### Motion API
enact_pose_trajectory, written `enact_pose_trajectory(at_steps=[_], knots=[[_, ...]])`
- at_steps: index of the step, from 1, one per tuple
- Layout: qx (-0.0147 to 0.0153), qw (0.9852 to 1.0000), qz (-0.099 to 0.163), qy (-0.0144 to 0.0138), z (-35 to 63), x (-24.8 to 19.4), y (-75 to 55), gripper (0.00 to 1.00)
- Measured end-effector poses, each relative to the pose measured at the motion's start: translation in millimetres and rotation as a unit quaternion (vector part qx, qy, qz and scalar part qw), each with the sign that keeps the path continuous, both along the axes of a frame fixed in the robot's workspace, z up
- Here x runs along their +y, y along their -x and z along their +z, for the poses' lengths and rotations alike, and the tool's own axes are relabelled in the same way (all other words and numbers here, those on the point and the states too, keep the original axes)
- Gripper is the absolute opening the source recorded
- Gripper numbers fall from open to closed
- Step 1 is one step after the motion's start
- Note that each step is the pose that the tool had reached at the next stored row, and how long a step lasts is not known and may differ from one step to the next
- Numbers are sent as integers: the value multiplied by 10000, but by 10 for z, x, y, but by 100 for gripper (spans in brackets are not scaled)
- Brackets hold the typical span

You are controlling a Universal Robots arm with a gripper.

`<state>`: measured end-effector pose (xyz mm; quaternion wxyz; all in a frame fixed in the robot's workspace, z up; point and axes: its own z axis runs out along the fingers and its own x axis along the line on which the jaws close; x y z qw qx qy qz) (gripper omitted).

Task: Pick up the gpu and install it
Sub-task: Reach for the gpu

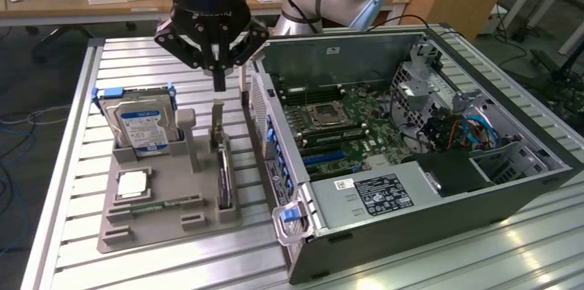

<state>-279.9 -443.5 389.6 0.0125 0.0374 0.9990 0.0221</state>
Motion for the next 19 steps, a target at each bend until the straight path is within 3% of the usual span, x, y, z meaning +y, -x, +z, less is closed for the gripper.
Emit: enact_pose_trajectory(at_steps=[4, 11, 19], knots=[[0, 10000, 0, 0, -2, -77, 9, 11], [0, 10000, 0, 0, -9, -174, 40, 11], [0, 10000, 0, 0, -11, -196, 61, 11]])
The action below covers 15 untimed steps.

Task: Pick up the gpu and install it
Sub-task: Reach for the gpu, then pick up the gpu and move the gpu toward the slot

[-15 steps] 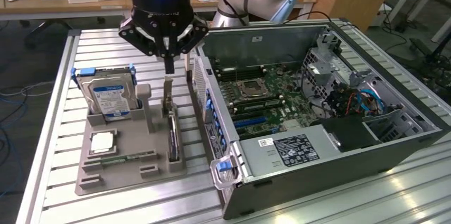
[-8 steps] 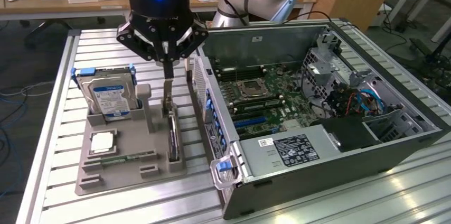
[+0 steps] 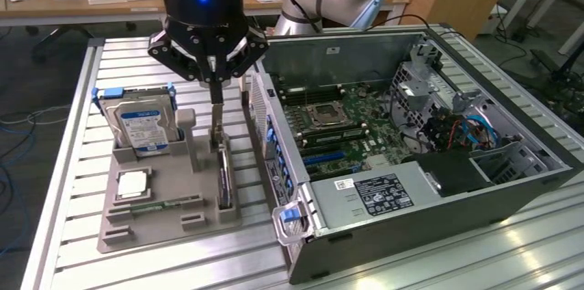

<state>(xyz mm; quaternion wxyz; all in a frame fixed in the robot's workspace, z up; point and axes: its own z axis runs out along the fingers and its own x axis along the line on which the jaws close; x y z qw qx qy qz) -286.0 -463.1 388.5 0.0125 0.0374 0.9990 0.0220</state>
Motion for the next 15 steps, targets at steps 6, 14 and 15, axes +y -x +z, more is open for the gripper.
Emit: enact_pose_trajectory(at_steps=[6, 14, 15], knots=[[0, 10000, 0, -1, -1, -1, 8, 11], [0, 10000, 0, -1, -1, -1, 8, 11], [0, 10000, 0, -1, -1, -1, 8, 11]])
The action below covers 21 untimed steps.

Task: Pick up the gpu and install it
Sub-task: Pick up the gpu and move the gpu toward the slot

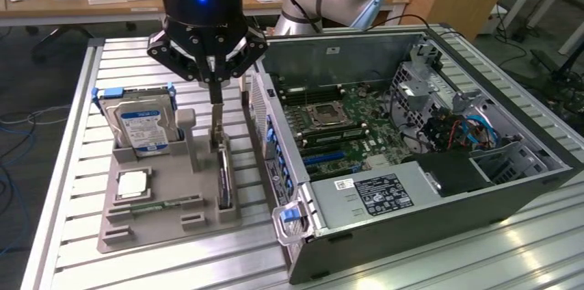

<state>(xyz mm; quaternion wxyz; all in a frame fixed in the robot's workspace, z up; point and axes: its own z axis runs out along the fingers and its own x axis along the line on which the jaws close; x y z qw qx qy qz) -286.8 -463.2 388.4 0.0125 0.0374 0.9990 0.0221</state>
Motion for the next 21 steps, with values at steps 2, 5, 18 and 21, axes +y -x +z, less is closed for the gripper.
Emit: enact_pose_trajectory(at_steps=[2, 5, 18, 21], knots=[[0, 10000, 0, 0, 0, 0, 0, 11], [0, 10000, 0, 0, 0, 0, 0, 23], [0, 10000, 0, -1, -41, 0, 0, 42], [0, 10000, 0, 0, -95, 0, 0, 42]])
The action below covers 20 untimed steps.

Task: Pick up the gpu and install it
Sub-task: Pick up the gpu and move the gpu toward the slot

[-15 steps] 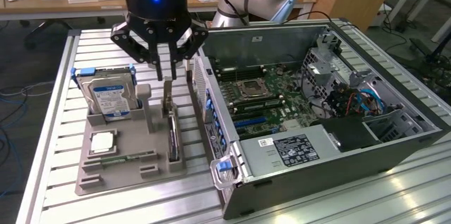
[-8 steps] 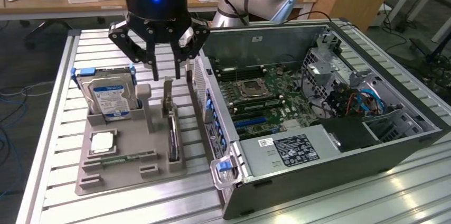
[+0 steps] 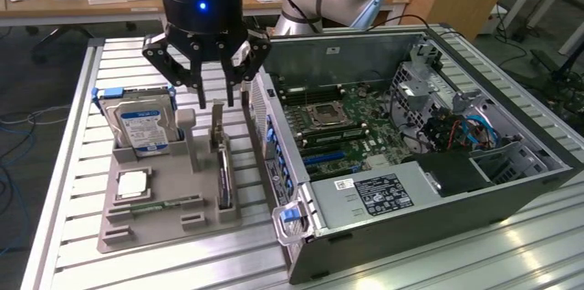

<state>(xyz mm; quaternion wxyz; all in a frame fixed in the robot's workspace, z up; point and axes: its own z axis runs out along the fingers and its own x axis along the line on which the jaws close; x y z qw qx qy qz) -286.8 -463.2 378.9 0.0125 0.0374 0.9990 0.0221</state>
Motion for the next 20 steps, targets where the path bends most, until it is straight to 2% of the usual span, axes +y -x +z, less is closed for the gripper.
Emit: enact_pose_trajectory(at_steps=[16, 20], knots=[[0, 10000, 0, 7, -259, 0, 17, 42], [0, 10000, 0, 8, -297, 0, 16, 42]])
